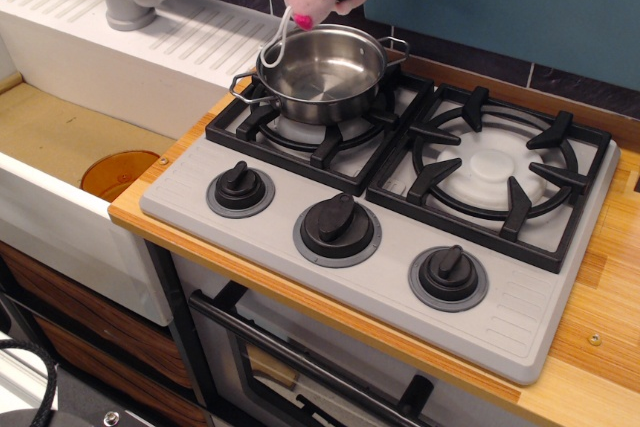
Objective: Put stuffedpig in pan
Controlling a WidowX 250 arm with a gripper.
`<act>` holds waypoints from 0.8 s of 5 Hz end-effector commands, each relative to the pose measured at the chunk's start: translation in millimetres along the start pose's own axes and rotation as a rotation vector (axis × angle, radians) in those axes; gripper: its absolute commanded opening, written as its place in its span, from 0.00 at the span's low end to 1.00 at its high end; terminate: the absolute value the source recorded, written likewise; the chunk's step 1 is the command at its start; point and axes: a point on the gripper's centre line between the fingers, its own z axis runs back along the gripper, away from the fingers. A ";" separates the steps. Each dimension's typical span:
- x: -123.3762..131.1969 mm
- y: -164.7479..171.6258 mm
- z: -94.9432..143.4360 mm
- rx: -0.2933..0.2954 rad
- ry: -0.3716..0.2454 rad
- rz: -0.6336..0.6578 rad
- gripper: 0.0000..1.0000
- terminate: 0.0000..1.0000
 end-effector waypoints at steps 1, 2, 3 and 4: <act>1.8 2.9 15.4 0.029 -0.074 0.014 1.00 0.00; 3.1 -1.3 19.5 0.031 -0.080 0.024 1.00 0.00; 2.5 -7.1 26.7 0.010 -0.099 0.035 1.00 0.00; -0.2 -11.6 34.3 -0.040 -0.136 0.039 1.00 0.00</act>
